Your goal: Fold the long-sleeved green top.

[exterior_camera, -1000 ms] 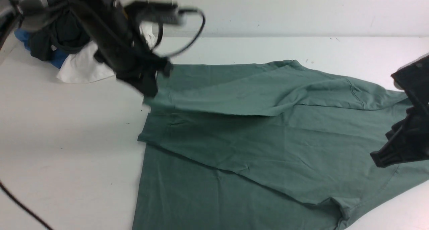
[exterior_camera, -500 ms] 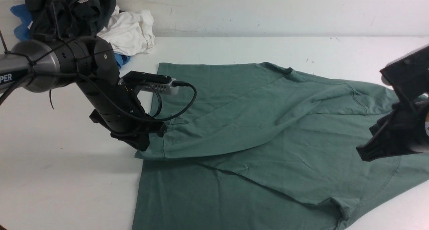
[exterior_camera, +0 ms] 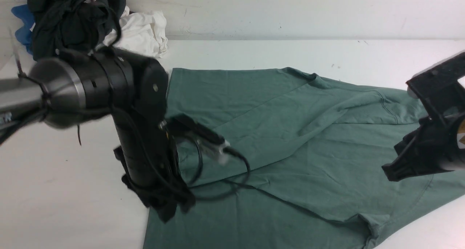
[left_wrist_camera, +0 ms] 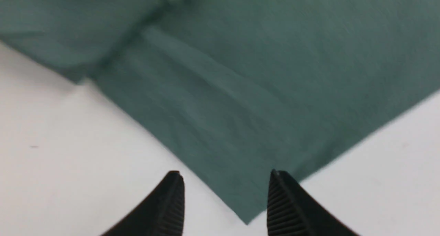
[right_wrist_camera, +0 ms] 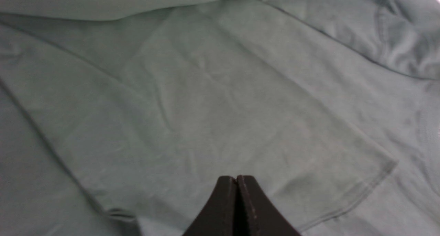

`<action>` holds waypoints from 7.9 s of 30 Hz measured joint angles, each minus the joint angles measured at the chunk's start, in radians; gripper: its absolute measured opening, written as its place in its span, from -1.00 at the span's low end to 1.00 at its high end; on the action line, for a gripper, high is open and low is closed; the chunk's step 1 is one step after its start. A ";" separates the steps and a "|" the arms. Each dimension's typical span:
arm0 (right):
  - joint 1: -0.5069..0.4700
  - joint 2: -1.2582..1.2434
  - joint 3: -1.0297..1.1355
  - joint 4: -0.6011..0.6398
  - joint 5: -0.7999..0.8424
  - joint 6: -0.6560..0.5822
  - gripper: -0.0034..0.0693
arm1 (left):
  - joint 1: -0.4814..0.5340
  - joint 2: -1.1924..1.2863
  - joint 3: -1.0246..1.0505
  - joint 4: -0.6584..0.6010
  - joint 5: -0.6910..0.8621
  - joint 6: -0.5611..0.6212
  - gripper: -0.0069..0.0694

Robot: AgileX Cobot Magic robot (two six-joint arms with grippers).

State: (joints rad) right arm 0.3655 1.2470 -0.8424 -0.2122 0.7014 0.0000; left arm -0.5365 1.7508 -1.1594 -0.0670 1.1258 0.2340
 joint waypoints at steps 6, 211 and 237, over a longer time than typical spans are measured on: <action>0.000 0.000 0.000 0.311 0.050 -0.369 -0.93 | -0.157 -0.004 0.177 0.081 -0.100 0.134 -0.02; -0.045 0.012 -0.449 0.190 0.237 -0.209 -0.94 | 0.195 -0.341 -0.215 -0.073 -0.057 0.119 -0.75; -0.045 -0.629 0.567 0.139 -0.491 0.151 -0.94 | 0.195 -1.433 0.822 0.025 -0.785 0.010 -0.75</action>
State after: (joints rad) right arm 0.3200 0.6181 -0.2752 -0.0736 0.2106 0.1507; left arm -0.3411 0.3178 -0.3372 -0.0416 0.3404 0.2443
